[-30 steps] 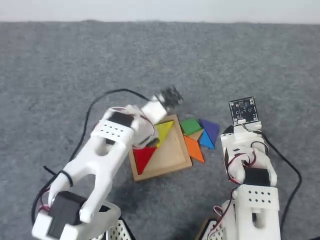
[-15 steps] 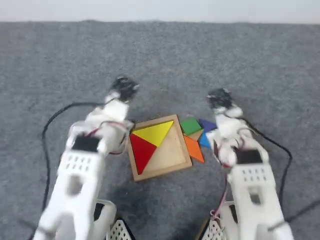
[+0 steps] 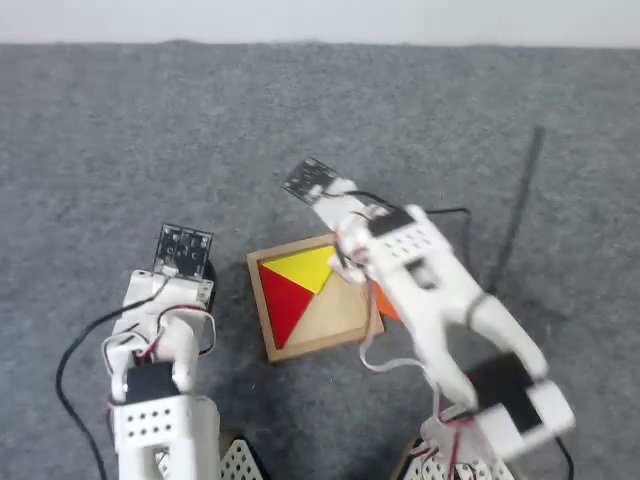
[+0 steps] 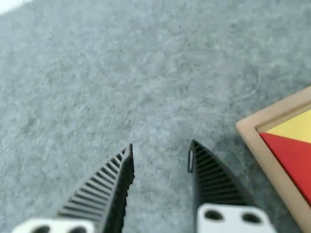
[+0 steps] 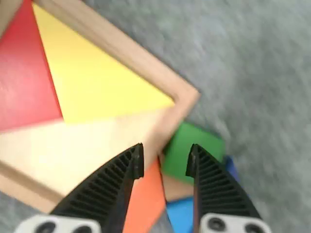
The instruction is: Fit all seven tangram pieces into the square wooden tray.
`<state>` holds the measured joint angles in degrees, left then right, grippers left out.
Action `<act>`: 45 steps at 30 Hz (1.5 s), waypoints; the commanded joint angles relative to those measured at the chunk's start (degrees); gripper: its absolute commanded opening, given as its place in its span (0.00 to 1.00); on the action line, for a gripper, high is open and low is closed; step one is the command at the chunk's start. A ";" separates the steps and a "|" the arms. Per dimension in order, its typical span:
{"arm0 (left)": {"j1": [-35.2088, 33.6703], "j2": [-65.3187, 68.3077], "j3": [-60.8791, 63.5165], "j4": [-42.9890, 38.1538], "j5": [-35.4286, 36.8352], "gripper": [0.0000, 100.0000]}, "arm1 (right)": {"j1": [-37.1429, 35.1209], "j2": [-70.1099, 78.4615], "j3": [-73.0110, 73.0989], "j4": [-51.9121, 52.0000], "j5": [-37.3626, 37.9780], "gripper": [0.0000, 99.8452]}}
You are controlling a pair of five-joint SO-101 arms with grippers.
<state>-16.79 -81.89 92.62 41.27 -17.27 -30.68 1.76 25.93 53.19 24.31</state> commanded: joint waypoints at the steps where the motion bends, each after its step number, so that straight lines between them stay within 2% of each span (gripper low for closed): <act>1: -0.26 -9.41 3.47 -1.41 -1.05 0.18 | -0.48 8.22 -11.43 3.12 -2.02 0.16; 4: -0.26 -14.42 4.18 2.81 -1.67 0.18 | 1.45 14.55 -16.18 4.62 -2.20 0.16; 11: -0.18 -20.92 3.91 15.30 -8.35 0.18 | 3.30 20.09 -24.18 11.21 -2.11 0.16; 17: -0.09 -21.36 3.91 16.35 -9.05 0.18 | 3.74 20.53 -25.32 12.18 -1.93 0.15; 22: -0.18 -21.36 3.91 16.97 -9.05 0.18 | 3.74 20.53 -25.32 12.18 -2.11 0.00; 25: -0.26 -21.54 3.91 19.08 -9.49 0.18 | 3.65 20.53 -25.32 12.44 -2.37 0.03; 27: -0.26 -21.54 3.91 20.57 -12.48 0.18 | 2.95 20.35 -25.67 13.93 -2.99 0.00; 31: -0.70 -21.63 3.91 23.65 -16.79 0.18 | 0.66 19.91 -25.76 15.43 -11.69 0.01; 36: -4.84 -21.63 3.91 23.03 -16.53 0.18 | -1.01 20.18 -28.13 17.98 -23.65 0.01; 41: -5.27 -21.63 3.91 23.03 -16.53 0.18 | -3.65 20.44 -30.59 18.51 -38.68 0.01; 45: -5.80 -21.63 3.91 23.03 -16.53 0.18 | -5.67 20.53 -32.44 18.42 -46.07 0.01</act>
<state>-21.80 -102.46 97.27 64.48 -33.45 -34.55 23.12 -1.93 71.56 -16.48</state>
